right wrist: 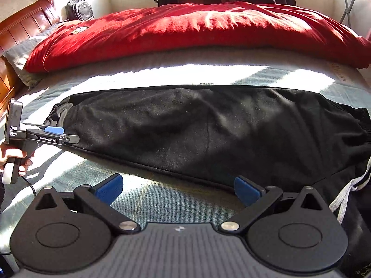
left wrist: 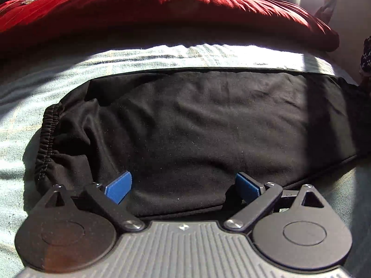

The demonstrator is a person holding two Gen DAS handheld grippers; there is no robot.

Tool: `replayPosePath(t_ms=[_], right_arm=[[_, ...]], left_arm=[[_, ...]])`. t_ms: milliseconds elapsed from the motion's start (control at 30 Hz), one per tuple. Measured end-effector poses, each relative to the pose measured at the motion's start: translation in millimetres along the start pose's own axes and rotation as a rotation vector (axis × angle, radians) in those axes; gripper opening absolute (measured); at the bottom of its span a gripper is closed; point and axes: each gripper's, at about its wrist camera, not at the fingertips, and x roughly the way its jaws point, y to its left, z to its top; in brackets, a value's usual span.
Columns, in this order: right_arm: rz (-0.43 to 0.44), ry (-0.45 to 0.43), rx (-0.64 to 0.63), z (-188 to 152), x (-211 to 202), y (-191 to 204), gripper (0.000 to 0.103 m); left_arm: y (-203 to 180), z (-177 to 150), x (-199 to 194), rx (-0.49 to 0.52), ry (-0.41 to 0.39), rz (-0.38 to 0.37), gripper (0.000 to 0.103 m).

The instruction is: Fold clothes

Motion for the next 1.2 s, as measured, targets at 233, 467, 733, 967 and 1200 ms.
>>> replayPosePath(t_ms=[233,467,733,967,1200], right_arm=[[-0.023,-0.085,0.060,-9.8,-33.2,-30.3,0.103],[-0.067,-0.200,0.105,-22.1,-79.1,-66.8,0.103],[-0.088,-0.286,0.199,-59.2,-118.4,-134.3,0.103],[-0.045,-0.269,0.282,-106.4,-120.0,-213.7,0.103],[0.011,-0.225,0.382,-155.1,-115.8,-271.2,0.103]], left_arm=[[-16.3,-13.0,-52.0,-0.021,-0.071,0.092,0.097],[-88.7,4.2,-62.4,0.080,-0.133,0.011,0.097],[-215.1,50.3,-13.1,0.229,-0.185,-0.172,0.097],[-258.8,33.2,45.3,0.139,-0.043,-0.055,0.097],[-264.4,-11.5,-1.0,0.051,-0.020,0.062,0.097]])
